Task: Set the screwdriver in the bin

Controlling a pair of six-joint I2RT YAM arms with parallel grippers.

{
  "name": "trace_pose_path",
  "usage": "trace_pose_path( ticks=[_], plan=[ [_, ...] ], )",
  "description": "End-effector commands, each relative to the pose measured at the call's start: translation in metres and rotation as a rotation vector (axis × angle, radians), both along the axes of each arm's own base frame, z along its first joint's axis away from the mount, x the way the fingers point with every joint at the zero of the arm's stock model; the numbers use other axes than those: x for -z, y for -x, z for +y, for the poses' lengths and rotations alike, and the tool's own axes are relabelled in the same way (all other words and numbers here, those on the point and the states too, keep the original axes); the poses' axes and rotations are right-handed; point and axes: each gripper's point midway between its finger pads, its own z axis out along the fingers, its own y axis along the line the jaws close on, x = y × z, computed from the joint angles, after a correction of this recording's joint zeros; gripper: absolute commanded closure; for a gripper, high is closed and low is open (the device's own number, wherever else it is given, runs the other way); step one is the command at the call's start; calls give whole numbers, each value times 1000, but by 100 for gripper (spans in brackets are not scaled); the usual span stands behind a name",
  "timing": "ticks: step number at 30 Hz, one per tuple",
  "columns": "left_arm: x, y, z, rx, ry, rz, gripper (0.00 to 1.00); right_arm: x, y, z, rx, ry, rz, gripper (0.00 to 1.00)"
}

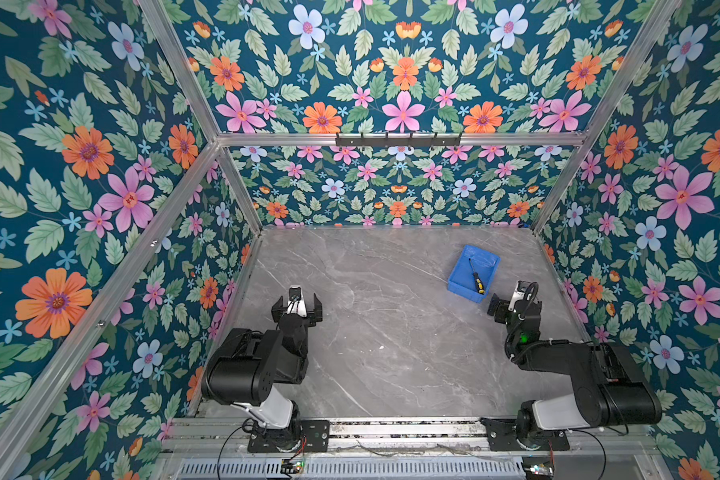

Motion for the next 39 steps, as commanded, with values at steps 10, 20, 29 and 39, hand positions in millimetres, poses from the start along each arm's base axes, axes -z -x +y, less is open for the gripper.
trace_pose_path(
  ticks=[10, 20, 29, 39],
  plan=[
    [-10, -24, 25, -87, 98, -14, 0, -17, -10, 3, -15, -26, -66, 1],
    [-12, -23, 26, -97, 95, -20, 0, -17, -10, 3, -15, -25, -65, 1],
    [-11, -24, 26, -98, 93, -17, 0, -17, -10, 2, -14, -25, -66, 1],
    [-11, -25, 26, -96, 95, -16, 0, -17, -10, 3, -15, -25, -65, 1]
  ],
)
